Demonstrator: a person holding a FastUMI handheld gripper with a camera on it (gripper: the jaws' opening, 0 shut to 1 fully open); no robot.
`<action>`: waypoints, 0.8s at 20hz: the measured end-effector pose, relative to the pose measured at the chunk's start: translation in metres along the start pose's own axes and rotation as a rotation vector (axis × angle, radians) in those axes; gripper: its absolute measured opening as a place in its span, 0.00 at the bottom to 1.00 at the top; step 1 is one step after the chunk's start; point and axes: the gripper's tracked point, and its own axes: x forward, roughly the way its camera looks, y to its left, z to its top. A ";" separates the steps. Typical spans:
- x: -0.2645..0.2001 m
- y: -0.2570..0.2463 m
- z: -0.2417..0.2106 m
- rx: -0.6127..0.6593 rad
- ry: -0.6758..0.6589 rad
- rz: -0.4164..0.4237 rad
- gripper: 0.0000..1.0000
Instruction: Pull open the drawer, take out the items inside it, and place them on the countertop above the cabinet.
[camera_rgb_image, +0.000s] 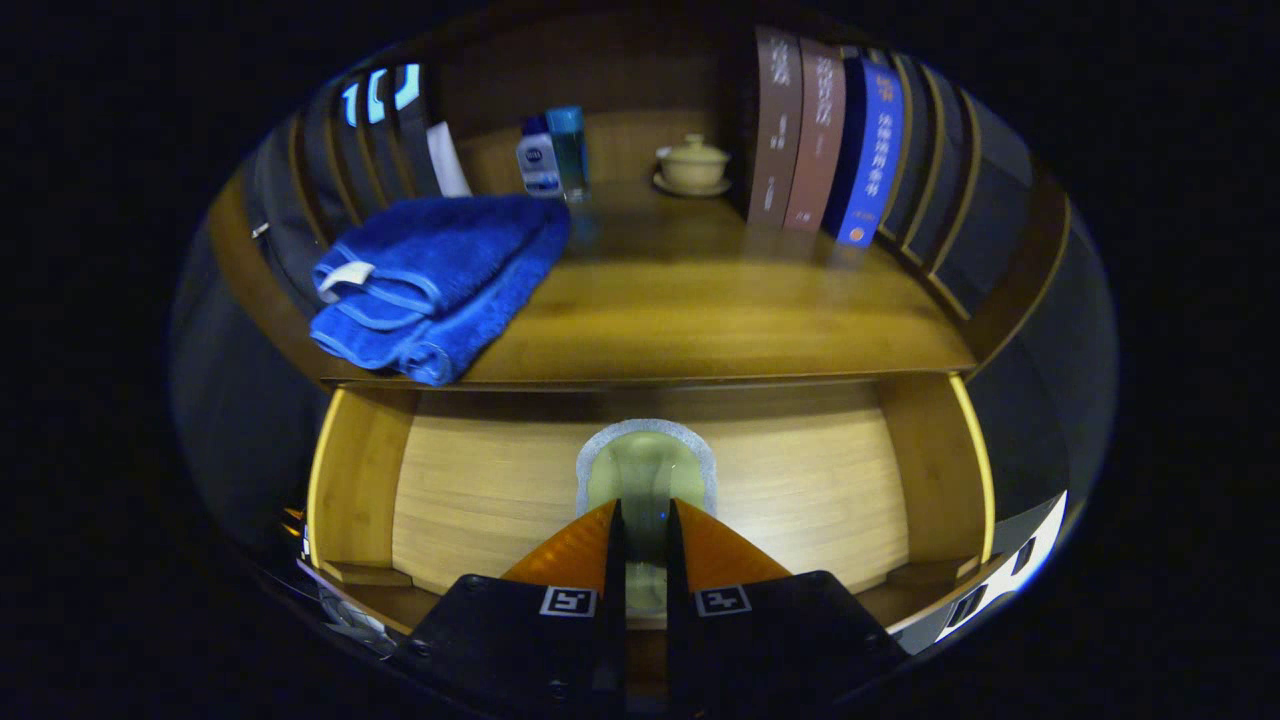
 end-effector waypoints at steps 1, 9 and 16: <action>-0.013 0.000 0.006 0.002 -0.039 0.000 0.21; -0.044 0.002 0.082 0.043 -0.226 0.023 0.21; 0.013 0.004 0.155 0.082 -0.207 0.053 0.21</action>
